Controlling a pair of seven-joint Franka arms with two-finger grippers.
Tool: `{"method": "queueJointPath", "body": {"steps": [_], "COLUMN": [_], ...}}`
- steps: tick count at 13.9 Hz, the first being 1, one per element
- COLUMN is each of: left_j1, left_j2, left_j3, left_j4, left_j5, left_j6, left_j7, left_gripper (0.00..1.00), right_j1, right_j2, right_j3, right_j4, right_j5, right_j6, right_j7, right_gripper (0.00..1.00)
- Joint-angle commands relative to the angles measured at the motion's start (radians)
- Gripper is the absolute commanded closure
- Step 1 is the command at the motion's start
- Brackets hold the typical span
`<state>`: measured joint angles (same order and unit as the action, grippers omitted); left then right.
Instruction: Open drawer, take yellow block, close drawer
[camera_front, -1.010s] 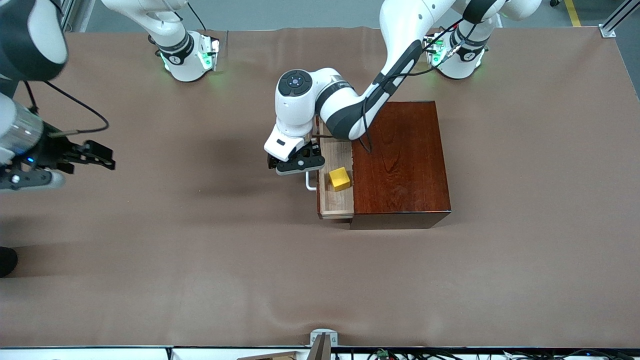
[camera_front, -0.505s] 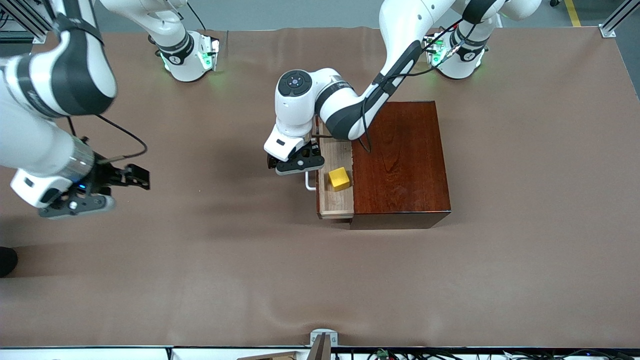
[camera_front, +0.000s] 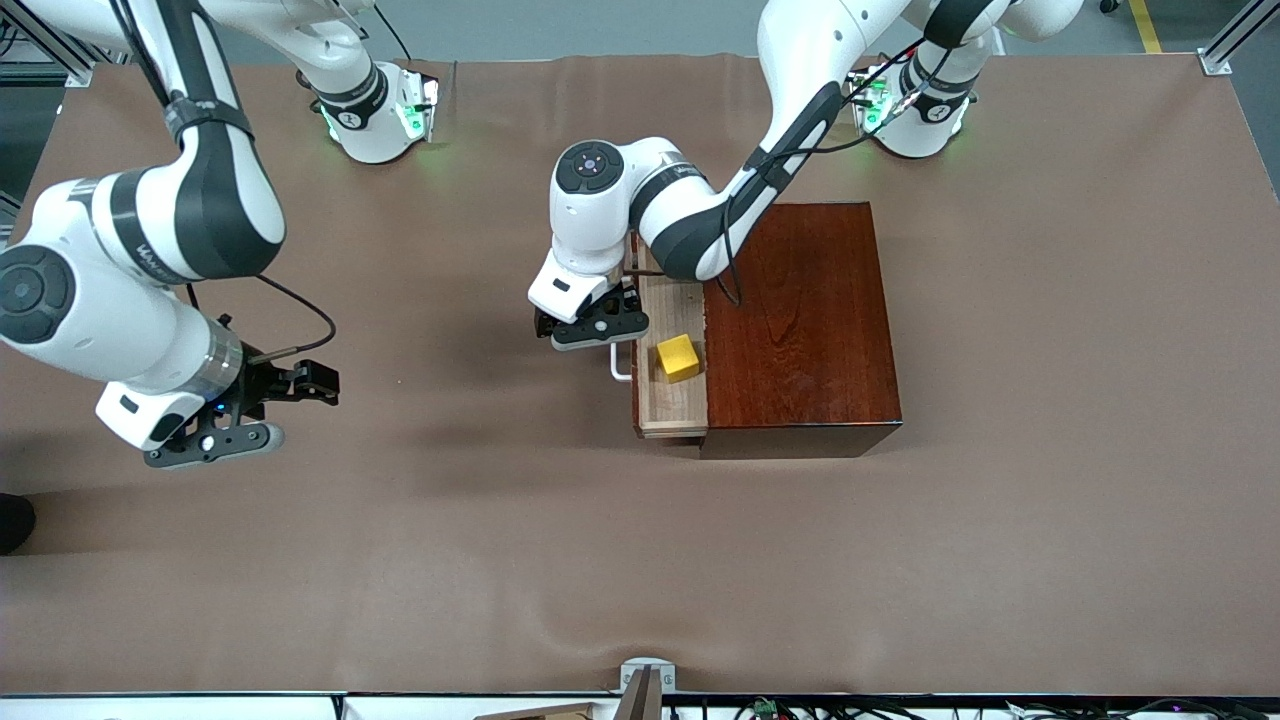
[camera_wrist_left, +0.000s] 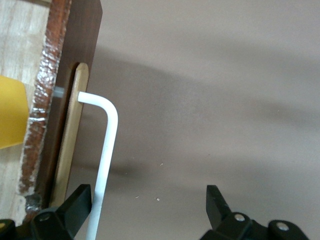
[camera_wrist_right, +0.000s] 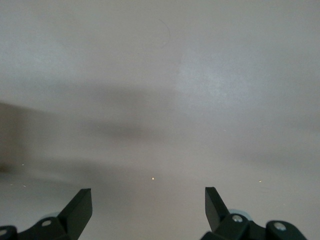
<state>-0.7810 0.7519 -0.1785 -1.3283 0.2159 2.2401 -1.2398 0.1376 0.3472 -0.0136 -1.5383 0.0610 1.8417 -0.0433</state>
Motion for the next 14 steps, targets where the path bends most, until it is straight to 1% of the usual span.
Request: {"method": "queueJointPath", "body": {"steps": [1,3,7,10,14], "left_j1": [-0.015,-0.015,-0.027,-0.043,-0.057], "left_j2": [0.026,0.026,0.041,0.052,0.052], "left_j3": [-0.002,-0.002,-0.004,-0.006,-0.006], "left_j4": [0.014,0.015,0.02,0.026,0.032], "left_j5": [0.023,0.022,0.016,0.016,0.013], "left_j6": [-0.034,-0.049,-0.048,-0.037,0.006], "left_j7": [-0.018,-0.012,-0.009,-0.009,-0.017], "left_gripper": [0.0,0.0,0.0,0.0,0.0], "right_j1": [-0.042,-0.046,-0.047,-0.046,-0.044], "right_j2": [0.038,0.047,0.047,0.047,0.047], "right_j3": [0.006,0.006,0.004,0.004,0.006], "right_j4": [0.036,0.049,0.049,0.049,0.049], "right_j5": [0.049,0.066,0.138,0.152,0.161], "right_j6": [-0.004,-0.002,-0.004,-0.006,-0.009], "right_j7": [0.003,0.011,0.066,0.158,0.203], "right_gripper": [0.0,0.0,0.0,0.0,0.0]}}
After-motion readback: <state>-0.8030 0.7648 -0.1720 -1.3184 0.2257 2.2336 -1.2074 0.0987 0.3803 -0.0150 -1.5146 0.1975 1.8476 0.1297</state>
